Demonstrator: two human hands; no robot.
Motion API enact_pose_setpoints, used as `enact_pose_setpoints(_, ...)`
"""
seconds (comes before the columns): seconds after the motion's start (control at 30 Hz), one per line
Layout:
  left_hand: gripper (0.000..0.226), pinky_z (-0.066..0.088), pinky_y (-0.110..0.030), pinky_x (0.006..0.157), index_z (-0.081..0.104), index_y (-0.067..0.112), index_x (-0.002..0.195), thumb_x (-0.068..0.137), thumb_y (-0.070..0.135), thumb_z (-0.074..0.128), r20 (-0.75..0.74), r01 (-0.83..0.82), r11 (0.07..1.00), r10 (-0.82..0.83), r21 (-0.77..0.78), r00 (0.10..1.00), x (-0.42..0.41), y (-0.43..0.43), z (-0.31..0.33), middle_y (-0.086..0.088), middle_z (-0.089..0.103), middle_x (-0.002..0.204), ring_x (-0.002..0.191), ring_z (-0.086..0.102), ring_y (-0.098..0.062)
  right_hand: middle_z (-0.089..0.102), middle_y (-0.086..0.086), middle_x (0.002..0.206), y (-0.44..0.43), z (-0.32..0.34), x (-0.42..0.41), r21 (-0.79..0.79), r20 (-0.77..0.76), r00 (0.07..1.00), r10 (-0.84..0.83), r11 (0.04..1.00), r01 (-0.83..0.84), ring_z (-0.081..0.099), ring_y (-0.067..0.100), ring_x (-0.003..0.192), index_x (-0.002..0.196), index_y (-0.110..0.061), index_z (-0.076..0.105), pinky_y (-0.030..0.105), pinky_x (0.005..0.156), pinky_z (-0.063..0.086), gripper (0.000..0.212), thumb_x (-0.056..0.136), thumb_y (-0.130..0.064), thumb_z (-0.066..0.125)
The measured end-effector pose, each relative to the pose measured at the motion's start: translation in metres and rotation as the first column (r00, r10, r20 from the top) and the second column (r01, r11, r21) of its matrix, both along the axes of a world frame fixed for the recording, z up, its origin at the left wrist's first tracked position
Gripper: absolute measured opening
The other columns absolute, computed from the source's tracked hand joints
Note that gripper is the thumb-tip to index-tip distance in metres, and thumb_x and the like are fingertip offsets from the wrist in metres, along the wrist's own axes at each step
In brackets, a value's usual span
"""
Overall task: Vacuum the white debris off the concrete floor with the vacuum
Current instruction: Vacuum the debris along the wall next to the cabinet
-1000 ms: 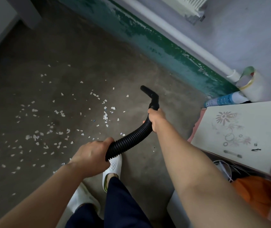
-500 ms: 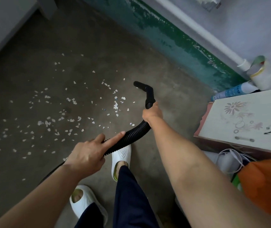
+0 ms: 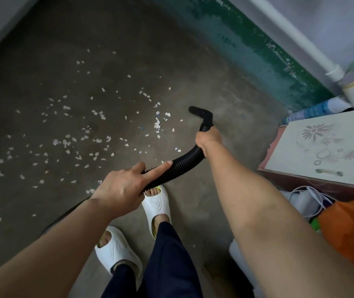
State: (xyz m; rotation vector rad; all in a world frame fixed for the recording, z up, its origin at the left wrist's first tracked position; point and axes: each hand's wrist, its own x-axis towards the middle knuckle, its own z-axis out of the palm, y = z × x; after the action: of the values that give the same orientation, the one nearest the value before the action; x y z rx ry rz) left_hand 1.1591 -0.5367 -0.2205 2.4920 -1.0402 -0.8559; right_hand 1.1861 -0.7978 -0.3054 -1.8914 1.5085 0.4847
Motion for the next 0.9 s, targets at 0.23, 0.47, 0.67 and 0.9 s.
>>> enact_pose_setpoints(0.23,0.100,0.029,-0.024,0.050,-0.030,0.063,0.129,0.084,0.018,0.047,0.028,-0.045,0.999,0.044,0.029,0.999,0.019,0.014,0.015,0.011,0.034,0.085,0.058,0.041,-0.015,0.065,0.006,0.107,0.014,0.010,0.033,0.067,0.066,0.990,0.121,0.990,-0.126,0.061,0.029,0.090,0.121,-0.018,0.057,0.029,0.073,0.047,0.039,0.083,-0.015,0.053)
enact_pose_setpoints(0.47,0.101,0.038,-0.027,0.056,-0.033,0.063,0.128,0.084,0.017,0.046,0.021,-0.113,0.992,0.112,0.053,0.994,0.037,0.008,0.009,0.009,0.037,0.088,0.067,0.052,-0.018,0.059,0.005,0.121,0.014,0.010,0.079,0.027,0.061,0.978,0.200,0.979,-0.202,0.061,0.029,0.102,0.148,-0.024,0.032,0.030,0.078,0.046,0.063,0.088,-0.022,0.050)
enact_pose_setpoints(0.67,0.100,0.035,-0.028,0.054,-0.032,0.064,0.127,0.084,0.018,0.045,0.001,-0.157,0.987,0.157,0.029,0.988,0.046,-0.003,0.004,0.009,0.035,0.087,0.061,0.044,-0.018,0.060,0.009,0.121,0.007,0.003,0.094,0.039,-0.002,0.977,0.213,0.976,-0.213,0.062,0.031,0.101,0.138,-0.017,0.043,0.036,0.086,0.052,0.055,0.084,-0.016,0.053)
enact_pose_setpoints(0.9,0.100,0.033,-0.026,0.055,-0.025,0.060,0.133,0.081,0.017,0.048,0.001,-0.184,0.983,0.184,0.019,0.983,0.049,0.018,0.003,0.011,0.033,0.088,0.062,0.045,-0.017,0.057,0.008,0.114,0.013,-0.009,0.106,0.238,0.044,0.999,-0.032,0.971,0.021,0.062,0.029,0.094,0.130,-0.021,0.040,0.045,0.083,0.056,0.050,0.083,-0.020,0.057)
